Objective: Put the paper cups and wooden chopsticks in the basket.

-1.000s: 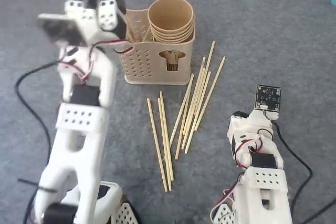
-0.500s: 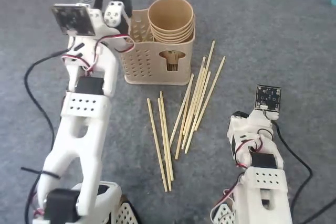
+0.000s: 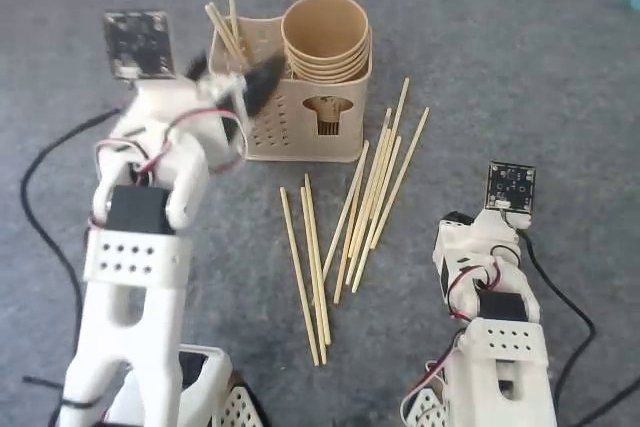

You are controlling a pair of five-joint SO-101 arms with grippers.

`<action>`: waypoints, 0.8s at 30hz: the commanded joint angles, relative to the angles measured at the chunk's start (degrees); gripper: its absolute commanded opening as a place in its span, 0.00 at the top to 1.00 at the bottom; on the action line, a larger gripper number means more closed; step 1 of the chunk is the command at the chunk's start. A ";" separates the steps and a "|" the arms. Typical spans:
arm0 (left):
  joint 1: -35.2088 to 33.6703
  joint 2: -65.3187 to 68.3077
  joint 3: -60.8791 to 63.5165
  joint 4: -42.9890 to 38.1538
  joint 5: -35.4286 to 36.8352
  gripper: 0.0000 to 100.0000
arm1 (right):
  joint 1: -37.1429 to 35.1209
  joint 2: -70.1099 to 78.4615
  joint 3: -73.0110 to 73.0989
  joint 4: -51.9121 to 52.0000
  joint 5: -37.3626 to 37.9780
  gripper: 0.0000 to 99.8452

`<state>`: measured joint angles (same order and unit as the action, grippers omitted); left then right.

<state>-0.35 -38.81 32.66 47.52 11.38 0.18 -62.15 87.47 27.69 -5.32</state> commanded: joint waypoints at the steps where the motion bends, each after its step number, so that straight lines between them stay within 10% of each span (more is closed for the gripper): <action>1: 1.41 -1.32 -0.22 21.10 0.62 0.66 | 0.31 -1.71 -0.44 -1.45 0.35 0.99; 16: 2.11 23.91 15.16 4.84 5.36 0.67 | 0.31 -1.71 -0.35 -1.45 0.35 0.99; 24: 6.15 28.84 15.16 -3.16 7.74 0.85 | 0.48 -1.71 -0.35 -1.45 0.35 0.99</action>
<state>4.22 -11.21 47.96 48.22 18.15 0.18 -62.15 87.47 27.69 -5.32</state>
